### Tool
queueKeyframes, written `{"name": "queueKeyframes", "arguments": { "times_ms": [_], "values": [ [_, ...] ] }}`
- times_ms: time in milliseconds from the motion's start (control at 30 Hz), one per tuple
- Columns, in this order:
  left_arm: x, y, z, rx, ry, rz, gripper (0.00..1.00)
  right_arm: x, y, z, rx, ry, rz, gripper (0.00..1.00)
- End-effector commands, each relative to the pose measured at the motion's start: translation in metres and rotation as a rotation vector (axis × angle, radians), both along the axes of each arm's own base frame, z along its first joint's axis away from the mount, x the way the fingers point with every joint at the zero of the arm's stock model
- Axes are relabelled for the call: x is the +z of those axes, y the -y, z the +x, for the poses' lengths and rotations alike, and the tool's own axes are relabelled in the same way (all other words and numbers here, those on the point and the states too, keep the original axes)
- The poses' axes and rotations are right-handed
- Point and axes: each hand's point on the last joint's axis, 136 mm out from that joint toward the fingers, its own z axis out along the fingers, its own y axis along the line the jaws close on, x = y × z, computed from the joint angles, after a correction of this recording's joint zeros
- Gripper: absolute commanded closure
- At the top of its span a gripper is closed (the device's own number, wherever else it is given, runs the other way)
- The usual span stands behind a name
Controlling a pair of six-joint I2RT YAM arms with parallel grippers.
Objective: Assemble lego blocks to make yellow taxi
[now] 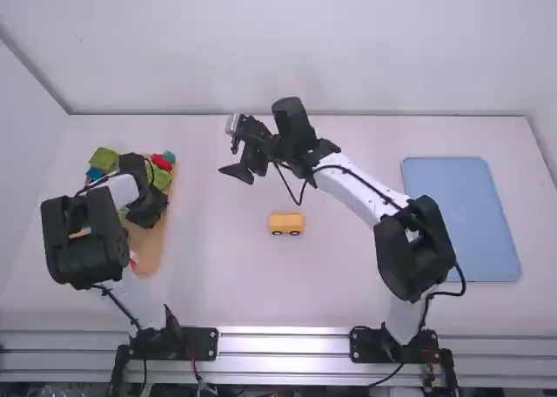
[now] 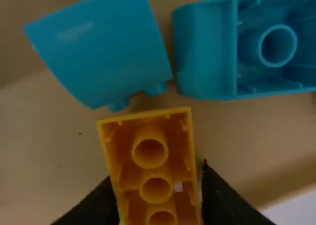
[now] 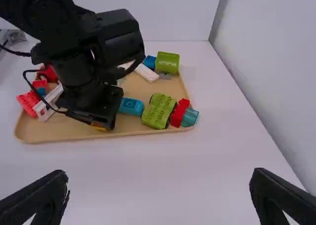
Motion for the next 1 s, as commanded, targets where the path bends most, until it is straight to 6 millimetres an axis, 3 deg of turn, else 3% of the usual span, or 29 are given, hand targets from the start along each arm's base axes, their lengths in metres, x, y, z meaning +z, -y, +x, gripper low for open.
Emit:
{"name": "queueKeyframes", "arguments": {
  "times_ms": [0, 233, 333, 633, 767, 867, 967],
  "values": [
    [-0.01, 0.007, -0.01, 0.0, -0.033, -0.024, 0.64, 0.001, -0.003, 0.004, 0.002, -0.003, 0.007, 0.01],
    [-0.011, 0.012, -0.009, -0.006, -0.026, -0.05, 0.67, 0.001, -0.003, 0.004, 0.002, -0.003, 0.006, 0.02],
    [-0.01, 0.012, -0.007, -0.006, -0.02, -0.054, 0.8, 0.001, -0.003, 0.004, 0.002, -0.003, 0.006, 0.02],
    [-0.001, 0.006, 0.007, -0.06, 0.015, -0.026, 0.86, 0.001, -0.002, 0.005, 0.0, -0.003, 0.007, 0.02],
    [0.022, 0.002, 0.013, -0.114, 0.034, -0.006, 0.86, 0.001, 0.002, 0.008, -0.007, -0.004, 0.008, 0.02],
    [0.054, 0.005, 0.028, -0.213, 0.131, 0.013, 0.86, 0.001, 0.002, 0.008, -0.023, -0.045, 0.015, 0.02],
    [0.089, 0.022, 0.047, -0.375, 0.281, -0.003, 0.87, -0.001, 0.003, 0.007, -0.057, -0.16, 0.027, 0.02]
  ]
}}
